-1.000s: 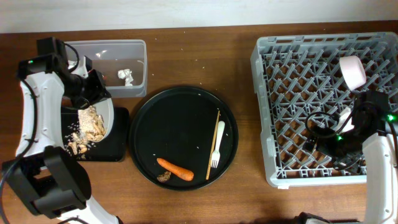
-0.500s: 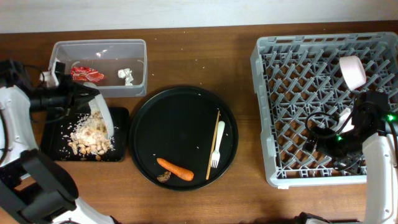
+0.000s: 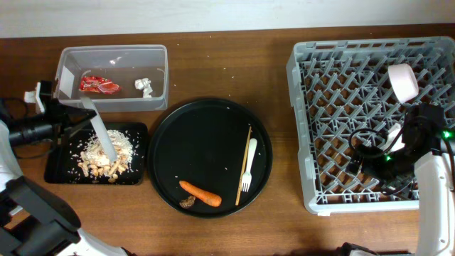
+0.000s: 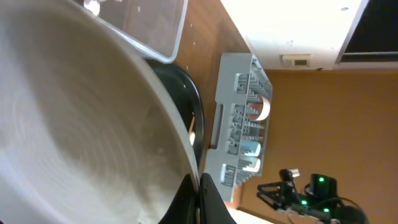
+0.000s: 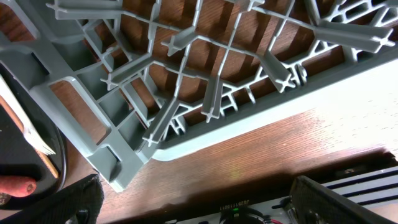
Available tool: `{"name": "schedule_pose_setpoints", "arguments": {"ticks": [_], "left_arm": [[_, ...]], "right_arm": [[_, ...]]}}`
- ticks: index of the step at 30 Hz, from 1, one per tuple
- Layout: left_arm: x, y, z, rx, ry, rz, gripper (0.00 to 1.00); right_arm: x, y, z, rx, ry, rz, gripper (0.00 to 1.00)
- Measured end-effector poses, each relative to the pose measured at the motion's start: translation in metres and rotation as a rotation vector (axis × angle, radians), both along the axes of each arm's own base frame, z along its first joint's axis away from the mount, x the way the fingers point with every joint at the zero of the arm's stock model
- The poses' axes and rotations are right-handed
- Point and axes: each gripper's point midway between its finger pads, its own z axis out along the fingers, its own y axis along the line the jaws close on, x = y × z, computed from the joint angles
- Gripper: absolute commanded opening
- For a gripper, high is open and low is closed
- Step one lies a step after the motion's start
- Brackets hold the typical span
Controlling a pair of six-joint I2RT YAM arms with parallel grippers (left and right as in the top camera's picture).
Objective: Sort waste into correct bins and load items into the dishwasher rack
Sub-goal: 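Lift the plate with the left gripper and tip food onto the black tray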
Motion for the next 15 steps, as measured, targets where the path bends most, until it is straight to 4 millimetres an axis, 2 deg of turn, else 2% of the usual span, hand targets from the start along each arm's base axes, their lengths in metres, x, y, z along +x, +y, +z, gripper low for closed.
{"name": "schedule_pose_setpoints", "arguments": {"ticks": [3,12,15], "left_arm": [[0.001,0.004,0.002,-0.003,-0.022,0.008,0.0],[-0.002,-0.005,0.013,-0.031,-0.11,-0.038,0.0],[-0.009,-0.011,0.016,-0.06,-0.098,-0.054,0.0]], "right_arm": [[0.0,0.0,0.0,0.0,0.0,0.0,0.99],[-0.001,0.0,0.0,0.001,0.003,0.012,0.98],[-0.002,0.001,0.0,0.002,0.006,0.012,0.99]]}}
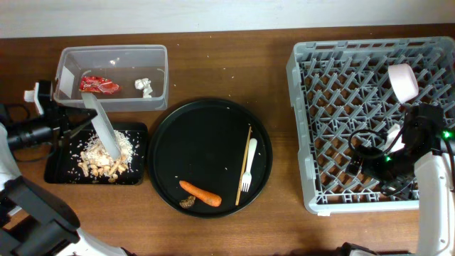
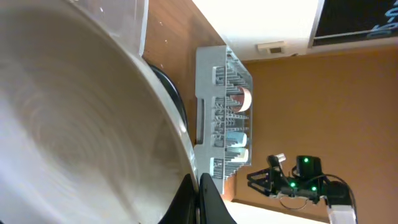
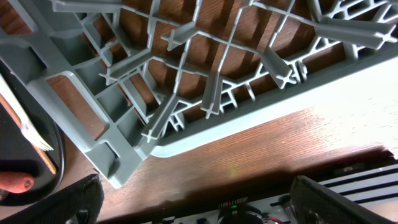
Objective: Sort waste into correct bins and load items into the dishwasher rack
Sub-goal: 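Lift the plate with the left gripper and tip food onto the black tray, then set the empty plate back on the round tray with the left gripper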
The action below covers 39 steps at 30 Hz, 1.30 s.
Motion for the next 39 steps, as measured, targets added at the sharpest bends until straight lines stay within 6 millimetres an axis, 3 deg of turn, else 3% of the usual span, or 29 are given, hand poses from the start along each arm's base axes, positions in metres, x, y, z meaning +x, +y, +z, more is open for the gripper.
{"name": "schedule_pose_setpoints", "arguments": {"ticks": [2,5,8,9,10,11,15,16,18,19,21,23,24,27,29,31,32,34,36,37,39], "left_arm": [[0.0,-0.004,0.0,0.004,-0.008,-0.016,0.0],[0.002,-0.045,0.001,-0.001,-0.006,-0.137,0.0],[0.001,-0.105,0.002,0.009,-0.029,-0.318,0.0],[-0.002,-0.136,0.003,0.023,-0.059,-0.408,0.0],[-0.003,-0.144,0.004,0.027,-0.071,-0.434,0.0],[-0.012,-0.184,0.002,0.081,-0.121,-0.569,0.0],[-0.029,-0.245,-0.035,0.329,-0.1,-0.795,0.0],[-0.033,-0.269,-0.05,0.45,-0.098,-0.846,0.0],[-0.032,-0.285,-0.064,0.559,-0.087,-0.842,0.0],[-0.033,-0.305,-0.078,0.644,-0.089,-0.833,0.0],[-0.052,-0.331,-0.097,0.696,-0.06,-0.856,0.02],[-0.066,-0.351,-0.111,0.722,-0.059,-0.866,0.48],[-0.068,-0.354,-0.114,0.729,-0.061,-0.867,0.51],[-0.068,-0.355,-0.114,0.735,-0.048,-0.849,0.54],[-0.064,-0.342,-0.115,0.738,-0.006,-0.826,0.54],[-0.05,-0.298,-0.113,0.76,0.086,-0.734,0.55],[-0.044,-0.266,-0.106,0.779,0.142,-0.664,0.56],[-0.03,-0.203,-0.078,0.787,0.176,-0.48,0.59],[-0.031,-0.134,-0.044,0.79,0.195,-0.262,0.63],[-0.033,-0.116,-0.036,0.785,0.205,-0.204,0.63],[-0.039,-0.094,-0.034,0.78,0.246,-0.141,0.64]], "right_arm": [[0.0,0.0,0.0,0.0,0.001,0.002,0.99],[-0.001,0.0,0.0,0.001,0.002,0.004,0.99],[-0.001,0.0,0.0,0.001,0.002,0.006,0.99],[-0.001,0.0,0.0,0.001,0.003,0.007,0.99],[-0.001,0.001,0.0,0.002,0.004,0.007,0.99],[-0.002,0.001,0.0,0.002,0.006,0.009,0.99],[-0.002,0.001,0.0,0.002,0.006,0.01,0.99],[-0.002,0.001,0.0,0.003,0.007,0.01,0.99],[-0.003,0.001,0.0,0.004,0.009,0.011,0.99],[-0.003,0.001,0.0,0.004,0.009,0.01,0.99],[-0.003,0.001,0.0,0.003,0.009,0.011,0.99],[-0.003,0.001,0.0,0.004,0.009,0.01,0.99],[-0.003,0.001,0.0,0.004,0.009,0.01,0.99],[-0.003,0.001,0.0,0.004,0.009,0.01,0.98],[-0.003,0.001,0.0,0.003,0.009,0.011,0.99],[-0.003,0.001,0.0,0.004,0.009,0.01,0.99],[-0.002,0.002,0.0,0.008,0.008,0.011,0.99],[0.001,0.011,0.002,0.06,-0.018,0.042,0.99],[0.011,0.034,0.01,0.152,-0.076,0.114,0.99],[0.018,0.047,0.016,0.166,-0.106,0.166,0.99],[0.037,0.096,0.036,0.198,-0.208,0.35,0.99]]}}
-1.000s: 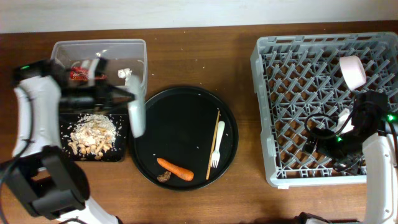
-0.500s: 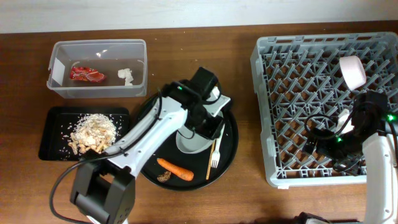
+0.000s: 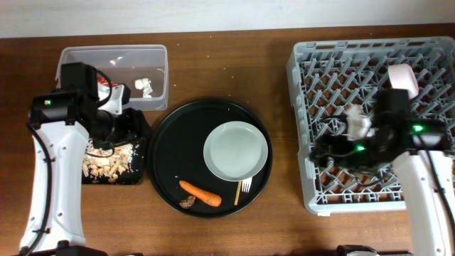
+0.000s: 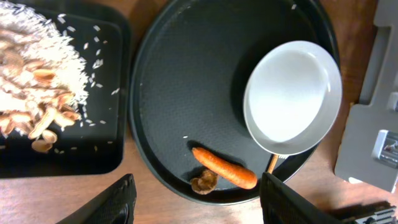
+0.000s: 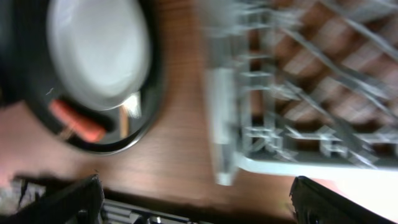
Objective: Sort waste into correct bins and load items into the dishwasher rack
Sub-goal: 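Set the empty plate back on the round tray with the left gripper, then grasp the white plate with the right gripper and stand it in the rack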
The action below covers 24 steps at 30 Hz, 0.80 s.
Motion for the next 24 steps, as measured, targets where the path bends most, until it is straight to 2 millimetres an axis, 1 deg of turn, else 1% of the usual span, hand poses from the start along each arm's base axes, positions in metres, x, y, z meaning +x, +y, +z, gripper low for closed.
{"name": "schedule_pose_setpoints", "arguments": {"ticks": [1,2,3,4,6,7,8,9,10,11,12,13,15,17,19,21,24], "left_arm": [[0.0,0.002,0.0,0.001,0.0,0.005,0.64],[0.0,0.002,-0.001,0.001,0.002,0.004,0.65],[-0.001,0.001,-0.003,0.001,0.007,0.004,0.65],[-0.002,0.001,-0.004,0.001,0.011,0.004,0.65],[-0.002,0.002,-0.005,0.004,0.013,0.004,0.65],[-0.002,0.002,-0.005,0.004,0.013,0.005,0.65],[-0.003,0.002,-0.005,0.005,0.014,0.005,0.65],[-0.003,0.002,-0.005,0.007,0.016,0.006,0.66],[-0.003,0.003,-0.005,0.008,0.016,0.006,0.66],[-0.003,0.003,-0.005,0.011,0.017,0.006,0.66],[-0.003,0.003,-0.005,0.011,0.016,0.006,0.66],[-0.003,0.003,-0.005,0.011,0.016,0.006,0.66],[-0.003,0.003,-0.005,0.011,0.016,0.006,0.66],[-0.003,0.003,-0.005,0.011,0.016,0.006,0.66],[-0.003,0.003,-0.005,0.011,0.016,0.006,0.66],[-0.003,0.003,-0.005,0.011,0.016,0.006,0.66],[-0.003,0.003,-0.005,0.011,0.016,0.006,0.66]], "right_arm": [[0.006,0.019,0.002,-0.006,-0.038,0.05,0.99],[0.007,0.039,0.003,-0.005,-0.058,0.108,0.99],[0.008,0.064,0.001,-0.007,-0.066,0.165,0.99],[0.009,0.076,-0.003,-0.019,-0.058,0.18,0.98],[0.014,0.102,-0.021,-0.045,-0.022,0.208,0.9],[0.018,0.111,-0.036,-0.063,0.019,0.202,0.85],[0.02,0.115,-0.05,-0.083,0.063,0.182,0.82],[0.025,0.116,-0.062,-0.098,0.097,0.154,0.81],[0.029,0.118,-0.076,-0.108,0.131,0.132,0.72],[0.033,0.119,-0.094,-0.123,0.179,0.107,0.61],[0.037,0.122,-0.109,-0.123,0.209,0.098,0.57],[0.039,0.125,-0.118,-0.119,0.23,0.083,0.58],[0.046,0.13,-0.129,-0.108,0.233,0.066,0.57],[0.049,0.131,-0.136,-0.108,0.243,0.052,0.57],[0.049,0.13,-0.142,-0.121,0.266,0.021,0.58],[0.049,0.129,-0.148,-0.128,0.285,-0.006,0.55],[0.051,0.131,-0.156,-0.131,0.302,-0.043,0.37]]}}
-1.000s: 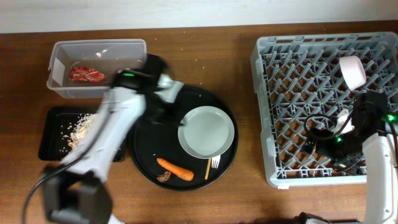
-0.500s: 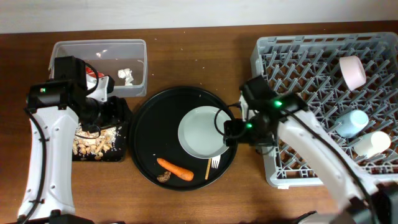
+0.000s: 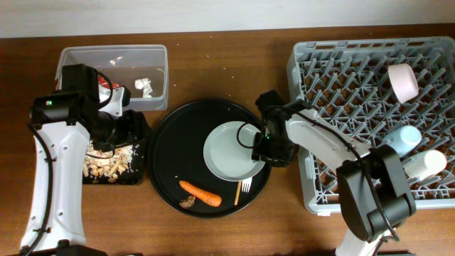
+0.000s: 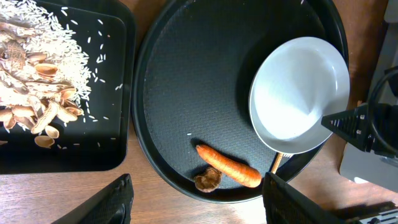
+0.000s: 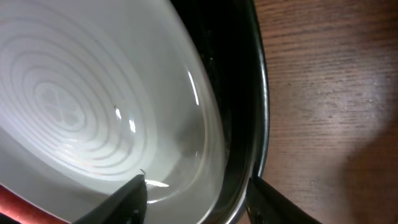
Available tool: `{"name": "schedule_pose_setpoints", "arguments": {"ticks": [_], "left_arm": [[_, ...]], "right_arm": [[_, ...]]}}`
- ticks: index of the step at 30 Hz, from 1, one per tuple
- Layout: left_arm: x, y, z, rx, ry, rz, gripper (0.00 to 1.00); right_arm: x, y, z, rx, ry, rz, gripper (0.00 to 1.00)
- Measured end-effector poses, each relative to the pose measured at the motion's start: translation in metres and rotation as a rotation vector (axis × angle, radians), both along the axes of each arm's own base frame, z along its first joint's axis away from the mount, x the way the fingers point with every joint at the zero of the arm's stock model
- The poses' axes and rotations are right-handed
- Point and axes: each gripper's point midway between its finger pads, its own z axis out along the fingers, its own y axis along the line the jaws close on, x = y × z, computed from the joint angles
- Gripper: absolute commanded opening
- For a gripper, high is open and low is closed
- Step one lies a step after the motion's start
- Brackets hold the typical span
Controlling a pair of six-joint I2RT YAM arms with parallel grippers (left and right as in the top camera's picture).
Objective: Sort waste into correct bins and load items into the dishwasher rack
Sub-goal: 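Grasp the white plate with the right gripper and stand it in the rack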
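A white plate [image 3: 233, 151] lies on the round black tray [image 3: 178, 142], covering part of a fork [image 3: 244, 186] and a chopstick [image 3: 237, 193]. A carrot [image 3: 200, 192] and a brown scrap [image 3: 187, 203] lie at the tray's front. My right gripper [image 3: 264, 151] is low at the plate's right rim [image 5: 205, 130], open, one finger [image 5: 134, 196] over the plate and the other [image 5: 264, 196] over the tray's edge. My left gripper [image 4: 196, 186] hangs open, holding nothing, between the black food-waste bin [image 3: 60, 171] and the tray.
The clear bin [image 3: 114, 53] at the back left holds a red wrapper and a white scrap. The grey dishwasher rack [image 3: 302, 107] on the right holds a pink cup [image 3: 402, 80], a blue cup [image 3: 402, 136] and a white cup [image 3: 424, 165]. Rice and peanut shells [image 4: 31, 93] fill the black bin.
My right arm has moved from above the rack to the plate's right rim on the round tray. The plate lies where it was. My left arm has hardly moved.
My left gripper held the plate tilted on edge over the black food-waste bin, the right arm resting at the rack. Then the plate lay flat on the round tray and my left gripper was open. Now my right gripper is at the plate's rim.
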Motion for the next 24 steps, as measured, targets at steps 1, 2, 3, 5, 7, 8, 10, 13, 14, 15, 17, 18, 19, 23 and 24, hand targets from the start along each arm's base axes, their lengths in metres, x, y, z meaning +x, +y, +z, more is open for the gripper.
{"name": "schedule_pose_setpoints", "arguments": {"ticks": [1,2,3,5,7,8,10,13,14,15,17,18,19,23,24], "left_arm": [[0.0,0.0,0.0,0.0,0.0,0.0,0.66],[0.0,0.0,0.0,0.0,0.0,0.0,0.66],[0.0,0.0,0.0,0.0,0.0,0.0,0.66],[0.0,0.0,0.0,0.0,0.0,0.0,0.66],[0.0,0.0,0.0,0.0,0.0,0.0,0.66],[0.0,0.0,0.0,0.0,0.0,0.0,0.66],[0.0,0.0,0.0,0.0,0.0,0.0,0.66],[0.0,0.0,0.0,0.0,0.0,0.0,0.66],[0.0,0.0,0.0,0.0,0.0,0.0,0.66],[0.0,0.0,0.0,0.0,0.001,0.0,0.66],[0.0,0.0,0.0,0.0,0.0,0.0,0.66],[0.0,0.0,0.0,0.0,0.0,0.0,0.66],[0.0,0.0,0.0,0.0,0.0,0.0,0.66],[0.0,0.0,0.0,0.0,0.001,0.0,0.66],[0.0,0.0,0.0,0.001,0.001,0.0,0.66]], "right_arm": [[0.001,0.002,-0.002,0.0,-0.002,-0.002,0.29],[0.002,0.004,-0.002,0.001,-0.008,-0.005,0.22],[0.003,0.007,-0.002,0.004,-0.015,-0.005,0.2],[0.004,0.008,-0.002,0.005,-0.017,-0.01,0.17],[0.004,0.008,-0.002,0.003,-0.013,-0.029,0.18],[0.004,0.007,-0.002,0.0,-0.007,-0.054,0.18],[0.006,0.007,-0.003,-0.006,-0.011,-0.076,0.19],[0.007,0.006,-0.005,-0.01,-0.017,-0.09,0.22],[0.007,0.006,-0.007,-0.008,-0.021,-0.091,0.22],[0.005,0.005,-0.011,-0.01,-0.018,-0.091,0.15],[0.001,0.003,-0.016,-0.014,-0.01,-0.091,0.04],[0.003,0.006,-0.015,-0.001,-0.017,-0.097,0.04],[0.007,0.009,-0.012,0.011,-0.031,-0.1,0.04],[0.014,0.004,-0.004,-0.001,-0.045,-0.084,0.04],[0.02,-0.006,0.011,-0.027,-0.067,-0.078,0.04]]}}
